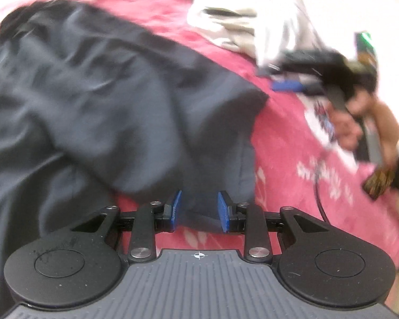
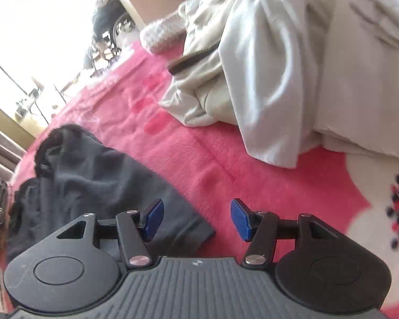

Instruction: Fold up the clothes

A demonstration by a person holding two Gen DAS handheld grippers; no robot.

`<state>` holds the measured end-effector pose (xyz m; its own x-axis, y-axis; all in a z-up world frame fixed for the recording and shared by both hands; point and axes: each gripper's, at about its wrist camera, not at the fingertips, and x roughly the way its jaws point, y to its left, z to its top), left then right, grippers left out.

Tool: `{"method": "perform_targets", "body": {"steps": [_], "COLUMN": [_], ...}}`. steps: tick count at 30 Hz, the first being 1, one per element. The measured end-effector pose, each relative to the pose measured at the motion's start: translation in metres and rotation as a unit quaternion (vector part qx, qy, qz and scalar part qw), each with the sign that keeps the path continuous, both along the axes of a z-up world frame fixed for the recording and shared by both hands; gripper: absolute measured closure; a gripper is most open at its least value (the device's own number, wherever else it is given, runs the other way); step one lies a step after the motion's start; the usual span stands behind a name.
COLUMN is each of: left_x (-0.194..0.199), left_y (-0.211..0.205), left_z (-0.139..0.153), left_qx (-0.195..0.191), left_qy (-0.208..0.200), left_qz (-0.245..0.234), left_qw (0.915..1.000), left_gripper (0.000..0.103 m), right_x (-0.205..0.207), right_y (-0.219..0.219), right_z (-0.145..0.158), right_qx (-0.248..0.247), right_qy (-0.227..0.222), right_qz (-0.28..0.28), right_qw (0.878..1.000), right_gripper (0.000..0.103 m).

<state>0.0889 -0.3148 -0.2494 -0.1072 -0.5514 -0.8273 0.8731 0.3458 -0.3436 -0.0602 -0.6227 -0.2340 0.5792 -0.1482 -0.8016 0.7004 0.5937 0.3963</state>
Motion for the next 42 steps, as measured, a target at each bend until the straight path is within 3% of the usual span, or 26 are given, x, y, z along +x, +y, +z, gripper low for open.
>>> {"method": "perform_targets", "body": {"steps": [2, 4, 5, 8, 10, 14, 15, 16, 17, 18, 19, 24, 28, 31, 36, 40, 41, 42], "left_x": [-0.002, 0.001, 0.003, 0.013, 0.017, 0.027, 0.029, 0.031, 0.032, 0.032, 0.033, 0.032, 0.034, 0.038, 0.046, 0.053, 0.055, 0.056], "left_y": [-0.004, -0.002, 0.001, 0.014, 0.021, 0.035, 0.039, 0.042, 0.044, 0.045, 0.046, 0.043, 0.042, 0.041, 0.032, 0.024, 0.023, 0.021], "left_z": [-0.006, -0.009, -0.01, -0.009, -0.009, -0.011, -0.012, -0.013, -0.014, -0.016, -0.017, -0.022, -0.023, -0.019, -0.012, -0.006, -0.005, -0.003], "left_qx": [0.011, 0.014, 0.012, 0.008, 0.014, 0.028, 0.031, 0.034, 0.036, 0.038, 0.04, 0.04, 0.039, 0.037, 0.023, 0.012, 0.009, 0.006], "left_qy": [0.007, 0.02, 0.029, 0.048, 0.043, 0.054, 0.058, 0.06, 0.061, 0.062, 0.063, 0.065, 0.07, 0.069, 0.053, 0.04, 0.037, 0.033], "left_qz": [-0.007, 0.002, 0.008, 0.023, 0.022, 0.03, 0.035, 0.039, 0.041, 0.044, 0.045, 0.043, 0.042, 0.043, 0.057, 0.068, 0.071, 0.074], "left_qw": [0.9999, 0.9997, 0.9995, 0.9986, 0.9987, 0.9977, 0.9972, 0.9969, 0.9967, 0.9964, 0.9962, 0.9961, 0.9959, 0.996, 0.9967, 0.9968, 0.9968, 0.9967], "left_gripper": [0.074, 0.074, 0.074, 0.074, 0.074, 0.074, 0.074, 0.074, 0.074, 0.074, 0.074, 0.074, 0.074, 0.074, 0.074, 0.073, 0.072, 0.072], "right_x": [0.011, 0.02, 0.023, 0.032, 0.046, 0.083, 0.091, 0.094, 0.096, 0.095, 0.092, 0.051, 0.019, 0.007, 0.033, 0.039, 0.039, 0.036], "right_y": [0.0, 0.01, 0.016, 0.044, 0.074, 0.16, 0.178, 0.196, 0.21, 0.22, 0.227, 0.203, 0.159, 0.132, 0.118, 0.11, 0.108, 0.107], "right_z": [-0.011, -0.008, -0.002, 0.03, 0.052, 0.069, 0.067, 0.062, 0.058, 0.054, 0.053, 0.06, 0.052, 0.038, -0.001, -0.018, -0.021, -0.022], "right_qx": [0.024, 0.011, 0.002, -0.043, -0.084, -0.135, -0.135, -0.134, -0.131, -0.124, -0.115, -0.027, -0.027, -0.041, -0.061, -0.031, -0.024, -0.014], "right_qy": [0.014, 0.035, 0.035, -0.009, -0.035, -0.069, -0.068, -0.064, -0.06, -0.06, -0.064, -0.121, -0.104, -0.068, -0.021, -0.041, -0.048, -0.055], "right_qz": [0.021, 0.049, 0.061, 0.091, 0.142, 0.303, 0.335, 0.36, 0.379, 0.39, 0.394, 0.333, 0.237, 0.182, 0.193, 0.199, 0.197, 0.19], "right_qw": [0.999, 0.998, 0.998, 0.995, 0.986, 0.941, 0.93, 0.921, 0.914, 0.91, 0.91, 0.935, 0.966, 0.98, 0.979, 0.979, 0.979, 0.98], "right_gripper": [0.055, 0.096, 0.1, 0.1, 0.1, 0.097, 0.093, 0.079, 0.072, 0.063, 0.063, 0.056, 0.056, 0.054, 0.054, 0.055, 0.059, 0.073]}}
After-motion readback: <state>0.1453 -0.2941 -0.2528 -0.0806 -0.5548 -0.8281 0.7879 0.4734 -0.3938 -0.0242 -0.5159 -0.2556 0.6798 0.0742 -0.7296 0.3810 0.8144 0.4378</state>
